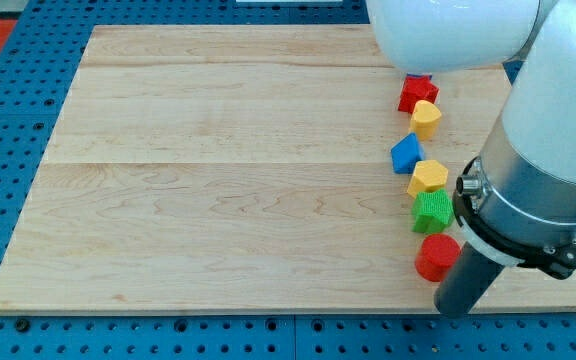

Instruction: Move your arm bottom right of the board

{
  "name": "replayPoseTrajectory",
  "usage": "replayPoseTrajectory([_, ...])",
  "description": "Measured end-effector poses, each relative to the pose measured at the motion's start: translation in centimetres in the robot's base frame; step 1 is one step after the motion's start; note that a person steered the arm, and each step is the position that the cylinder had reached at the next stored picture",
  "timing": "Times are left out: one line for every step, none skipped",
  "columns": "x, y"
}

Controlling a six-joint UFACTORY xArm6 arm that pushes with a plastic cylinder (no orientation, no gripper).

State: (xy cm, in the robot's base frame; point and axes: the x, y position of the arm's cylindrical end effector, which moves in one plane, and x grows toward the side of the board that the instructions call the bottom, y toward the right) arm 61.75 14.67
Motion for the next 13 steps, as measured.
replayPoseTrajectory([0.0,0.0])
replayPoseTrajectory([0.0,0.0])
replayPoseTrajectory([0.0,1.1])
replayPoseTrajectory([-0.2,1.9])
replayPoseTrajectory([-0.3,2.2])
replayPoseTrajectory([-1.8,2.8])
replayPoseTrajectory([-3.1,3.3])
replayPoseTrajectory([-3.2,4.8])
replayPoseTrajectory([-3.4,5.8])
replayPoseTrajectory([-3.4,6.8])
replayPoseTrajectory([-3.4,7.0])
replayPoseTrajectory([-3.4,7.6])
replayPoseTrajectory([-3.4,8.3])
